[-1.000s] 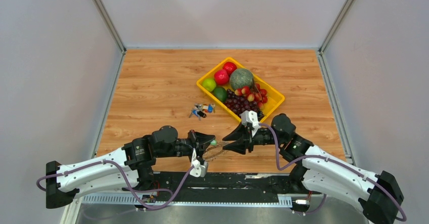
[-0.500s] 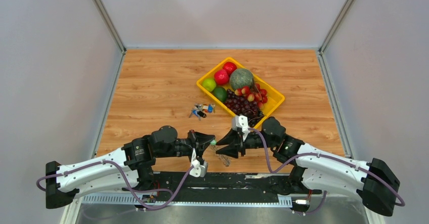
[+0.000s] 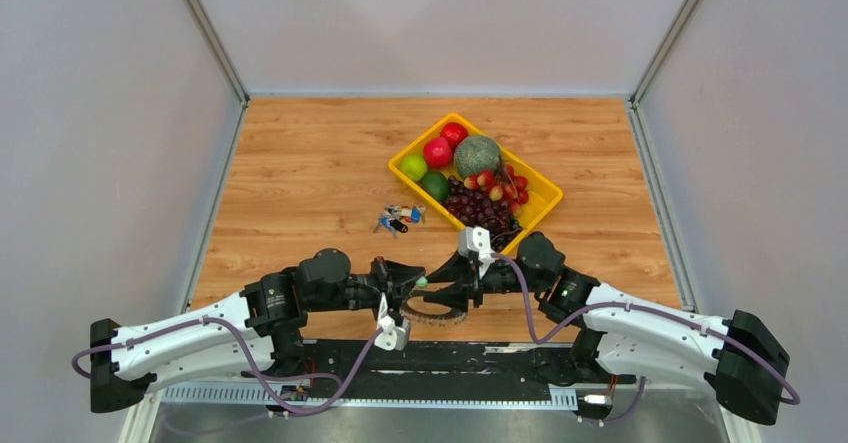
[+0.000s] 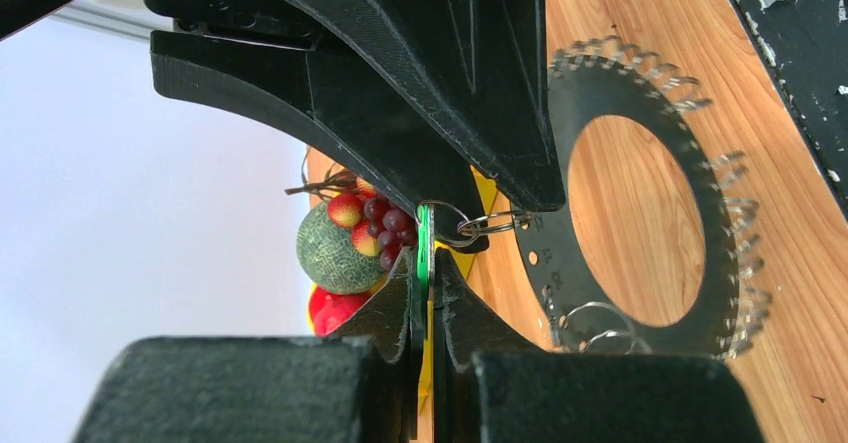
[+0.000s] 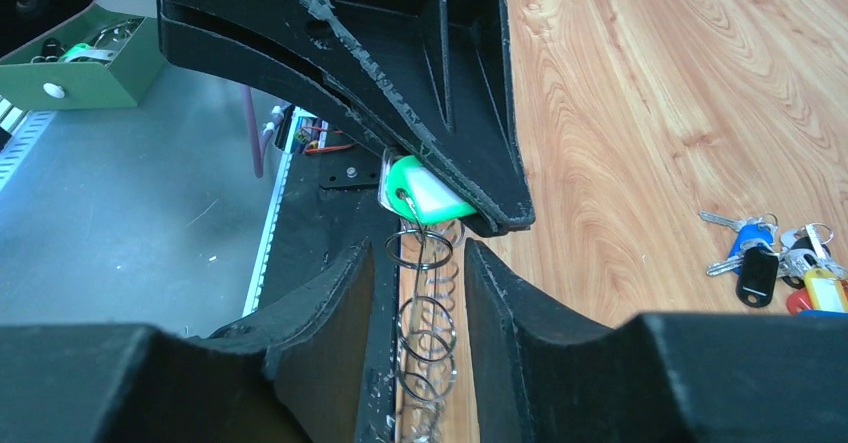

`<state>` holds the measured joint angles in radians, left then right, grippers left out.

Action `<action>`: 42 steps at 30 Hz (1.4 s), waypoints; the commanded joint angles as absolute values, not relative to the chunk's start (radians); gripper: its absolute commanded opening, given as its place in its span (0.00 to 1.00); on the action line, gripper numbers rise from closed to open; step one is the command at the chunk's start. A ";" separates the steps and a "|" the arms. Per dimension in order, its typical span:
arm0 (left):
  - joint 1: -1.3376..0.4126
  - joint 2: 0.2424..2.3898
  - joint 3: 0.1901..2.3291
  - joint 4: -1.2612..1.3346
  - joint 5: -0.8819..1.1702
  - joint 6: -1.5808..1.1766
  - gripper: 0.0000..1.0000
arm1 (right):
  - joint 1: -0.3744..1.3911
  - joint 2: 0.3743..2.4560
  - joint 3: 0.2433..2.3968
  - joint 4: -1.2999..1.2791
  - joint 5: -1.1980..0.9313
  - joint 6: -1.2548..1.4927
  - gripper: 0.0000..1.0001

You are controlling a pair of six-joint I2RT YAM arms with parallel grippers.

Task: Remove the keys from the keyring
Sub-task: Remove the key from the keyring.

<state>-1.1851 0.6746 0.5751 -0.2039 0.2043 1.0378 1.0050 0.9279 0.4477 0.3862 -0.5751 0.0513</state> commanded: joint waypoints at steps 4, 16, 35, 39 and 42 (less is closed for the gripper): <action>-1.190 0.660 0.590 -0.139 0.219 1.039 0.00 | 1.017 0.924 0.471 0.450 -0.583 0.063 0.42; -1.190 0.659 0.591 -0.141 0.215 1.040 0.00 | 1.019 0.838 0.456 0.389 -0.493 0.063 0.45; -1.190 0.652 0.592 -0.144 0.215 1.041 0.00 | 1.024 0.912 0.478 0.413 -0.518 0.079 0.18; -1.191 0.653 0.591 -0.144 0.215 1.040 0.00 | 1.024 0.905 0.464 0.453 -0.511 0.109 0.06; -1.190 0.653 0.591 -0.144 0.215 1.040 0.00 | 1.025 0.907 0.448 0.492 -0.512 0.144 0.04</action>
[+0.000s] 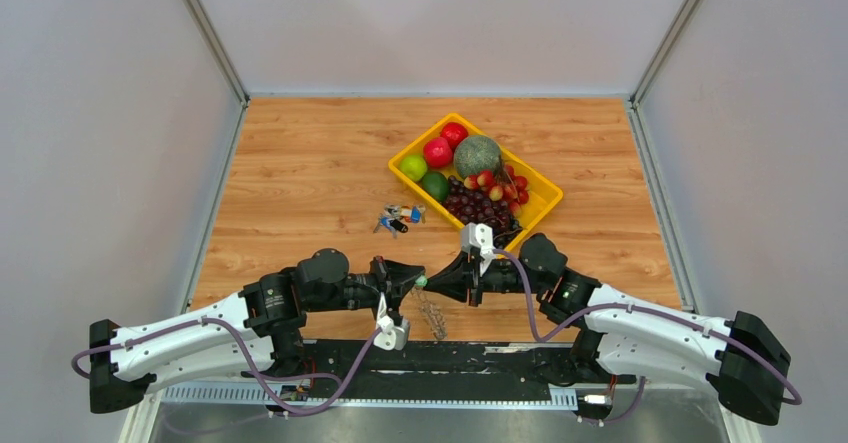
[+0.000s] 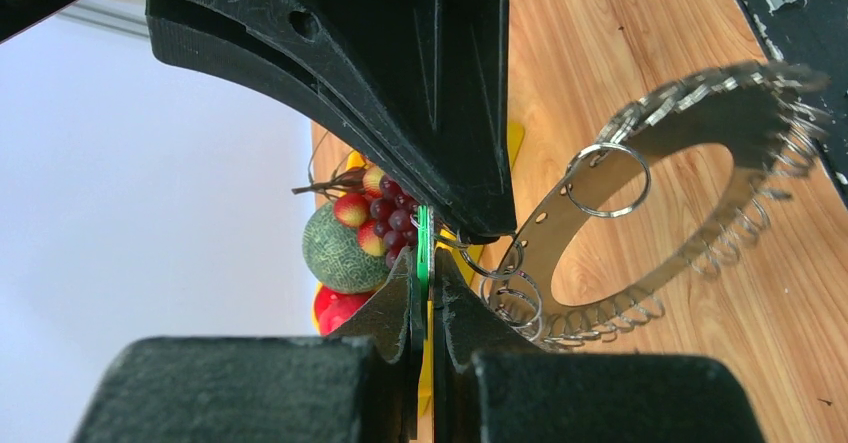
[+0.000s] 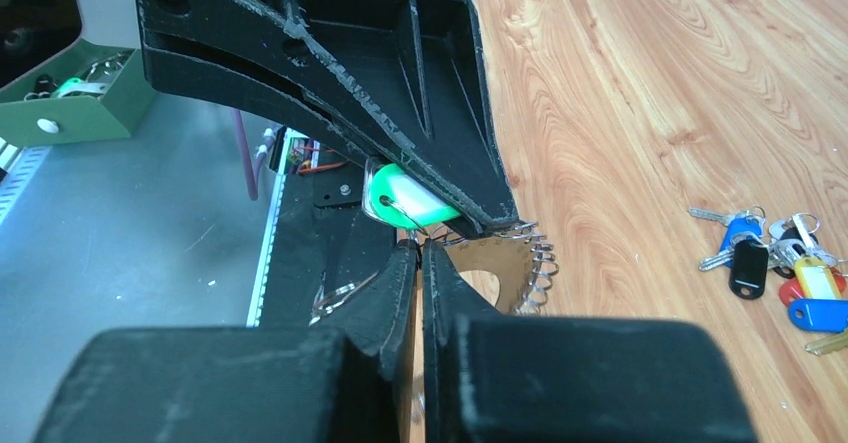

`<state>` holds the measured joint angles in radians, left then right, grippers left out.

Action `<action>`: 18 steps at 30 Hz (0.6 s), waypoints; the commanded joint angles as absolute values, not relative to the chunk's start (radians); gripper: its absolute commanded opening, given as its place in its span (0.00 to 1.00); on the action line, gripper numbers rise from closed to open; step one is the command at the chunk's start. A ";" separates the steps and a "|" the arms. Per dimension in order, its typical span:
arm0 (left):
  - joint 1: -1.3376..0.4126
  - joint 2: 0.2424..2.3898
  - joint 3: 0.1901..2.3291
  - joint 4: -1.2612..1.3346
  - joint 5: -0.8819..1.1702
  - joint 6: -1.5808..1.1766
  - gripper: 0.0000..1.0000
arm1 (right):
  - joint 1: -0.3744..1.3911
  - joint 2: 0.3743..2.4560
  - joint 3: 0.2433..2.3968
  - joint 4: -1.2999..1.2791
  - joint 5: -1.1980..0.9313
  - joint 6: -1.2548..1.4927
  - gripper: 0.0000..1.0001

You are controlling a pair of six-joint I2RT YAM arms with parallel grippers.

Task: Remove the keys from the keyring
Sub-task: Remove the key from the keyring.

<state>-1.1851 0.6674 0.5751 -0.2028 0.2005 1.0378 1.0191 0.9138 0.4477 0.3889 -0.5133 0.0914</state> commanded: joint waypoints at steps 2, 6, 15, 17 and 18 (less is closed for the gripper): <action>-1.190 0.654 0.592 -0.144 0.216 1.040 0.00 | 1.026 0.914 0.444 0.499 -0.517 0.155 0.00; -1.190 0.652 0.592 -0.144 0.215 1.041 0.00 | 1.025 0.901 0.428 0.503 -0.491 0.179 0.00; -1.190 0.650 0.592 -0.144 0.215 1.041 0.00 | 1.021 0.835 0.397 0.434 -0.370 0.256 0.00; -1.190 0.650 0.592 -0.144 0.215 1.040 0.00 | 1.014 0.838 0.406 0.411 -0.355 0.305 0.00; -1.190 0.649 0.593 -0.145 0.215 1.041 0.00 | 1.006 0.846 0.409 0.406 -0.358 0.326 0.00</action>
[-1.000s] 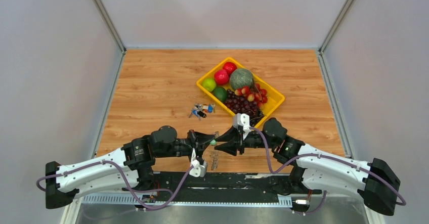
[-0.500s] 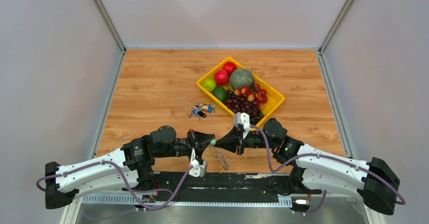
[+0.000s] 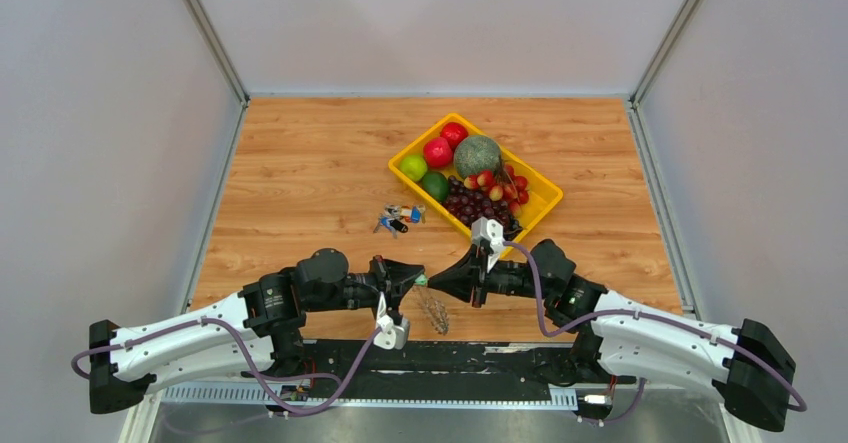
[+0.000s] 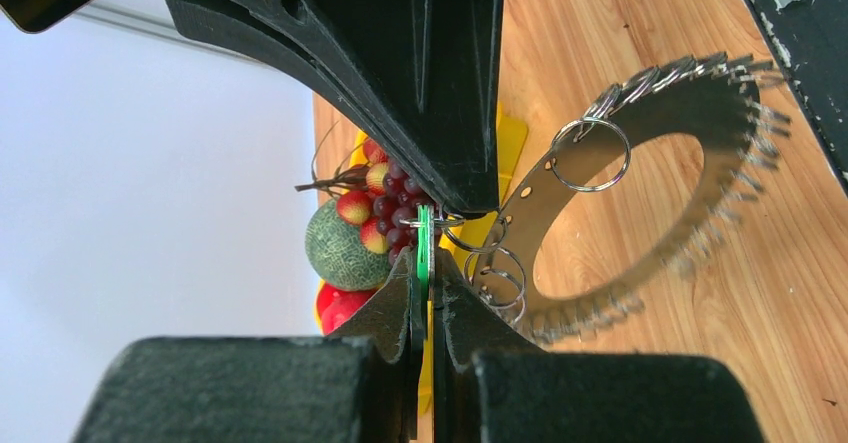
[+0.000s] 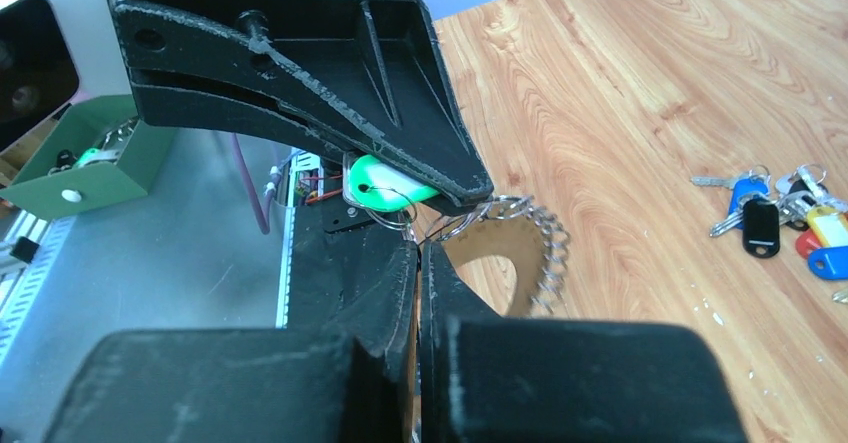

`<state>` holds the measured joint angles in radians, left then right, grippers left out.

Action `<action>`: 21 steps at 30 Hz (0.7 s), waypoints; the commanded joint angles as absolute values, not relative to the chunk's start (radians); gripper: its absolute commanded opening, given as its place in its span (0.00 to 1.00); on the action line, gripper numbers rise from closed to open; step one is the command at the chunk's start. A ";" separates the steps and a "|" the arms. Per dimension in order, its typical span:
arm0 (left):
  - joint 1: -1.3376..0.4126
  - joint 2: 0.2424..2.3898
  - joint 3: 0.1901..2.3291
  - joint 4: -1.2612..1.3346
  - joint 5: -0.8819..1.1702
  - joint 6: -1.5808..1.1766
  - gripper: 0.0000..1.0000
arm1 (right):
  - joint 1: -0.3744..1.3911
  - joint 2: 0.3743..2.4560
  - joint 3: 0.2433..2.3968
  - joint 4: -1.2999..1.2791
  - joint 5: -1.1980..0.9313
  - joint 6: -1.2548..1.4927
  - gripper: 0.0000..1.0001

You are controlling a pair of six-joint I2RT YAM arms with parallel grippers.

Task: Remove the keys from the keyring
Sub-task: Remove the key from the keyring.

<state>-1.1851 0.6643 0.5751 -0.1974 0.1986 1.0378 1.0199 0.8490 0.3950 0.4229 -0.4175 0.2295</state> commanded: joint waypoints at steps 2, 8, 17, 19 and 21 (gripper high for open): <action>-1.190 0.649 0.592 -0.146 0.215 1.042 0.00 | 0.992 0.866 0.418 0.405 -0.377 0.363 0.00; -1.190 0.649 0.594 -0.151 0.218 1.047 0.00 | 0.982 0.904 0.439 0.411 -0.426 0.411 0.00; -1.190 0.650 0.597 -0.163 0.223 1.055 0.00 | 0.969 0.935 0.492 0.333 -0.366 0.479 0.00; -1.190 0.649 0.597 -0.164 0.221 1.055 0.00 | 0.959 0.925 0.482 0.333 -0.334 0.538 0.00; -1.191 0.651 0.598 -0.165 0.222 1.058 0.00 | 0.957 0.919 0.474 0.343 -0.306 0.609 0.00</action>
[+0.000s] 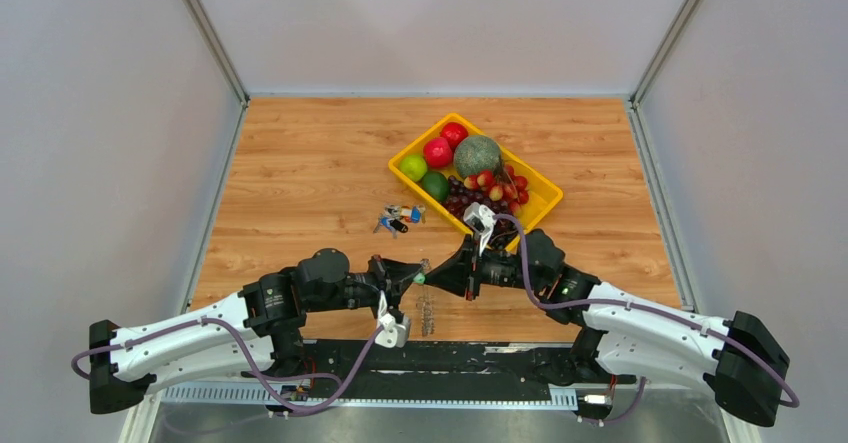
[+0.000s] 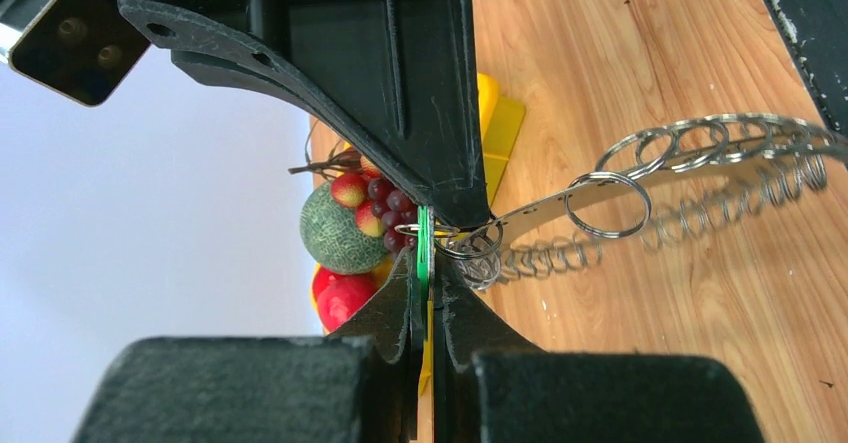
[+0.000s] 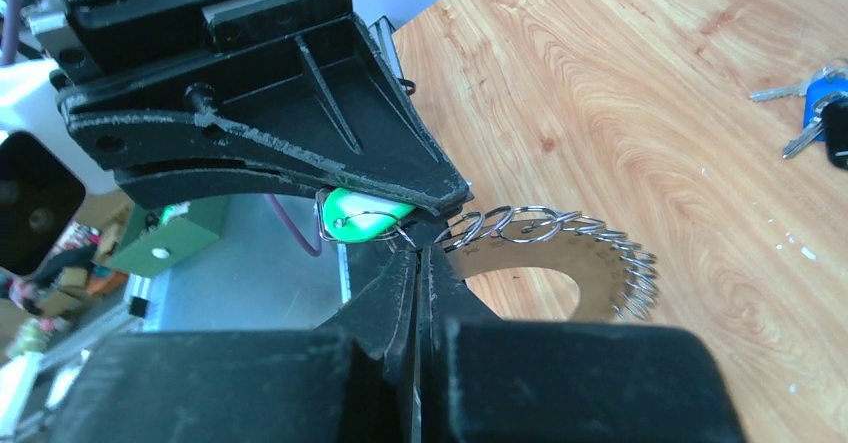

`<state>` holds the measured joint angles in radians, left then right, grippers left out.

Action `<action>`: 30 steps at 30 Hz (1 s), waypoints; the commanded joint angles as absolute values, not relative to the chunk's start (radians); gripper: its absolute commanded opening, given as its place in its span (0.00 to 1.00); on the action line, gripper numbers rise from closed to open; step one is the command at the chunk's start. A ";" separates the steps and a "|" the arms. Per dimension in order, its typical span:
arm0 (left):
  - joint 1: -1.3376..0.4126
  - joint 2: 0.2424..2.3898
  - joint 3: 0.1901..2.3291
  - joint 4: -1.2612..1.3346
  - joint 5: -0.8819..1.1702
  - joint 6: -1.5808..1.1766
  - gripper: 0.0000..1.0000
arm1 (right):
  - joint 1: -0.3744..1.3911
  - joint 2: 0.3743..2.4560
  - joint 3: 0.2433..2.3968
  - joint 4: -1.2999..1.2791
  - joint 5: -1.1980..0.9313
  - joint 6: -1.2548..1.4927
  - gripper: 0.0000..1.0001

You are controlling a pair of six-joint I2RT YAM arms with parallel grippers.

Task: Remove the keys from the keyring
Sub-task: Remove the key from the keyring.

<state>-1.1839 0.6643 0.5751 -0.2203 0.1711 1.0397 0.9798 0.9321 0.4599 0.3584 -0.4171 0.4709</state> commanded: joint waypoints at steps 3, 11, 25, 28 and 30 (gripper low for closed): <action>-1.191 0.654 0.597 -0.168 0.226 1.061 0.00 | 0.955 0.914 0.460 0.360 -0.274 0.683 0.00; -1.192 0.655 0.597 -0.174 0.226 1.067 0.00 | 0.957 0.857 0.381 0.444 -0.166 0.882 0.00; -1.192 0.665 0.598 -0.180 0.228 1.073 0.00 | 0.985 0.828 0.375 0.433 -0.107 0.843 0.00; -1.192 0.666 0.597 -0.178 0.227 1.071 0.00 | 0.995 0.870 0.411 0.403 -0.175 0.734 0.08; -1.192 0.665 0.598 -0.178 0.227 1.071 0.00 | 1.006 0.893 0.429 0.390 -0.215 0.663 0.15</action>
